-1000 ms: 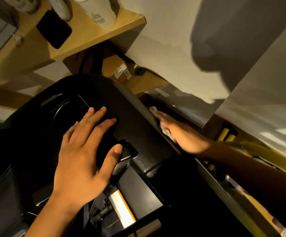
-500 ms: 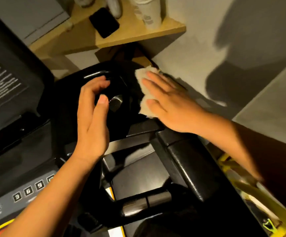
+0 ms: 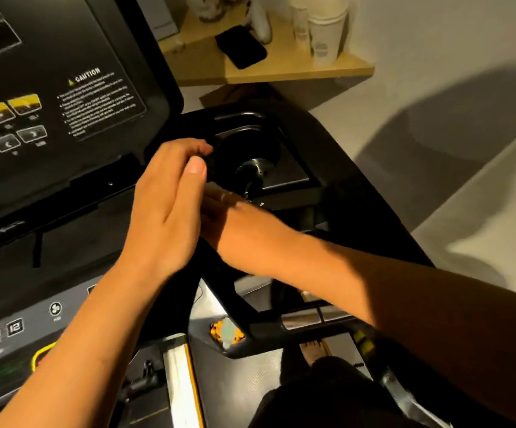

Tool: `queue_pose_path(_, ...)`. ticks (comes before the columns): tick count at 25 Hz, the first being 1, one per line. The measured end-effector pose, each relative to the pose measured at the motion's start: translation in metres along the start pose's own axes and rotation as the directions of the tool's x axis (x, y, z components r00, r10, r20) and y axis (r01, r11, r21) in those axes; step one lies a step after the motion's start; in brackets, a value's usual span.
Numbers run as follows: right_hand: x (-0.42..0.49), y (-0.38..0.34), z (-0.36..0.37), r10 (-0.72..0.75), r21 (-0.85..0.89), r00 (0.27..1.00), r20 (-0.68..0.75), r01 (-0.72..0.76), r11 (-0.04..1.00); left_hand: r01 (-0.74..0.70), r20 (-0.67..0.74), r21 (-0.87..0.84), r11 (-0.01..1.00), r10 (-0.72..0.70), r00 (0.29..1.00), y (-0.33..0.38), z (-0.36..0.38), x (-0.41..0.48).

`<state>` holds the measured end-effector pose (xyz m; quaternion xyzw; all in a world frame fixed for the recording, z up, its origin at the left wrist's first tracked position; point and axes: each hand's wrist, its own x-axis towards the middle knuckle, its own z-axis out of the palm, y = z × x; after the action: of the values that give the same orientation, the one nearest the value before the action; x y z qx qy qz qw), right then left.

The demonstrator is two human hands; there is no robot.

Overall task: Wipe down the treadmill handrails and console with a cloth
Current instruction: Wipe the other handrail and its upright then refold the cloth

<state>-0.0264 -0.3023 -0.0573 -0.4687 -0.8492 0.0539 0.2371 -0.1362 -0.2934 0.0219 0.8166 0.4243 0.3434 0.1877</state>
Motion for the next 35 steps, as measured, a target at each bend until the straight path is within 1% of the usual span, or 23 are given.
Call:
queue_pose_path(2, -0.041, 0.034, -0.027, 0.051, -0.056, 0.999, -0.001, -0.051, 0.997, -0.048, 0.106, 0.096, 0.994, 0.038, 0.994, -0.001, 0.008, -0.004)
queue_pose_path(3, -0.068, 0.051, -0.042, 0.139, -0.035, 0.990, 0.011, -0.139, 0.990, -0.076, 0.185, 0.136, 0.988, 0.050, 0.982, -0.001, 0.016, -0.007)
queue_pose_path(4, -0.093, 0.060, -0.060, 0.263, 0.014, 0.965, -0.008, -0.263, 0.965, -0.111, 0.270, 0.163, 0.980, 0.064, 0.961, 0.001, 0.027, -0.011)
queue_pose_path(6, -0.138, 0.066, -0.086, 0.529, 0.169, 0.849, -0.006, -0.521, 0.837, -0.194, 0.414, 0.206, 0.959, 0.095, 0.905, 0.010, 0.050, -0.016)
queue_pose_path(7, -0.159, 0.060, -0.089, 0.575, 0.219, 0.818, -0.001, -0.561, 0.799, -0.237, 0.462, 0.224, 0.945, 0.111, 0.880, 0.014, 0.059, -0.015)
queue_pose_path(8, -0.183, 0.048, -0.093, 0.579, 0.166, 0.815, -0.030, -0.567, 0.807, -0.284, 0.494, 0.226, 0.932, 0.142, 0.858, 0.019, 0.067, -0.015)
queue_pose_path(10, -0.241, 0.012, -0.103, 0.515, -0.139, 0.848, -0.126, -0.529, 0.837, -0.329, 0.496, 0.205, 0.922, 0.191, 0.847, 0.027, 0.080, -0.019)
queue_pose_path(11, -0.266, -0.009, -0.104, 0.521, -0.184, 0.849, -0.091, -0.528, 0.829, -0.321, 0.475, 0.190, 0.928, 0.199, 0.857, 0.033, 0.086, -0.030)
queue_pose_path(13, -0.291, -0.030, -0.100, 0.538, -0.226, 0.842, -0.039, -0.531, 0.816, -0.316, 0.436, 0.194, 0.929, 0.207, 0.876, 0.047, 0.103, -0.071)
queue_pose_path(15, -0.275, -0.029, -0.090, 0.546, -0.244, 0.838, -0.016, -0.533, 0.810, -0.341, 0.475, 0.198, 0.919, 0.214, 0.853, 0.056, 0.118, -0.113)
queue_pose_path(18, -0.208, 0.001, -0.064, 0.386, -0.361, 0.922, 0.019, -0.354, 0.863, -0.146, 0.431, 0.067, 0.987, 0.104, 0.897, 0.052, 0.118, -0.110)
queue_pose_path(19, -0.186, 0.013, -0.055, 0.413, -0.338, 0.911, 0.014, -0.384, 0.859, -0.122, 0.418, 0.040, 0.992, 0.094, 0.904, 0.051, 0.113, -0.105)
queue_pose_path(21, -0.161, 0.018, -0.058, 0.529, -0.307, 0.848, 0.037, -0.495, 0.813, -0.197, 0.382, 0.068, 0.978, 0.157, 0.911, 0.052, 0.108, -0.106)
queue_pose_path(23, -0.174, 0.013, -0.062, 0.522, -0.264, 0.850, 0.067, -0.490, 0.831, -0.251, 0.363, 0.121, 0.960, 0.192, 0.912, 0.057, 0.105, -0.115)
queue_pose_path(24, -0.193, 0.005, -0.066, 0.461, -0.332, 0.881, 0.105, -0.406, 0.852, -0.237, 0.349, 0.141, 0.961, 0.176, 0.921, 0.056, 0.105, -0.117)
queue_pose_path(26, -0.243, -0.007, -0.078, 0.227, -0.436, 0.948, 0.225, -0.110, 0.893, -0.116, 0.312, 0.126, 0.985, 0.071, 0.948, 0.054, 0.104, -0.111)
queue_pose_path(27, -0.267, -0.011, -0.086, 0.152, -0.419, 0.954, 0.259, -0.031, 0.907, -0.063, 0.296, 0.104, 0.993, 0.029, 0.955, 0.056, 0.103, -0.107)
queue_pose_path(28, -0.285, -0.012, -0.094, 0.104, -0.350, 0.969, 0.226, -0.018, 0.936, -0.057, 0.279, 0.108, 0.992, 0.025, 0.960, 0.060, 0.104, -0.103)
queue_pose_path(29, -0.291, -0.009, -0.098, 0.144, -0.228, 0.974, 0.178, -0.101, 0.968, -0.099, 0.266, 0.139, 0.985, 0.060, 0.962, 0.066, 0.107, -0.098)
queue_pose_path(31, -0.279, 0.004, -0.095, 0.282, -0.082, 0.959, 0.026, -0.279, 0.957, -0.215, 0.302, 0.153, 0.965, 0.162, 0.940, 0.081, 0.118, -0.080)
queue_pose_path(33, -0.237, 0.036, -0.076, 0.438, -0.005, 0.899, -0.008, -0.438, 0.899, -0.266, 0.341, 0.117, 0.957, 0.213, 0.915, 0.091, 0.134, -0.051)
queue_pose_path(34, -0.206, 0.055, -0.075, 0.559, 0.142, 0.828, 0.046, -0.559, 0.817, -0.275, 0.362, 0.099, 0.956, 0.223, 0.905, 0.094, 0.145, -0.035)
queue_pose_path(35, -0.190, 0.068, -0.075, 0.594, 0.345, 0.803, 0.050, -0.572, 0.744, -0.283, 0.385, 0.093, 0.955, 0.228, 0.895, 0.095, 0.158, -0.022)
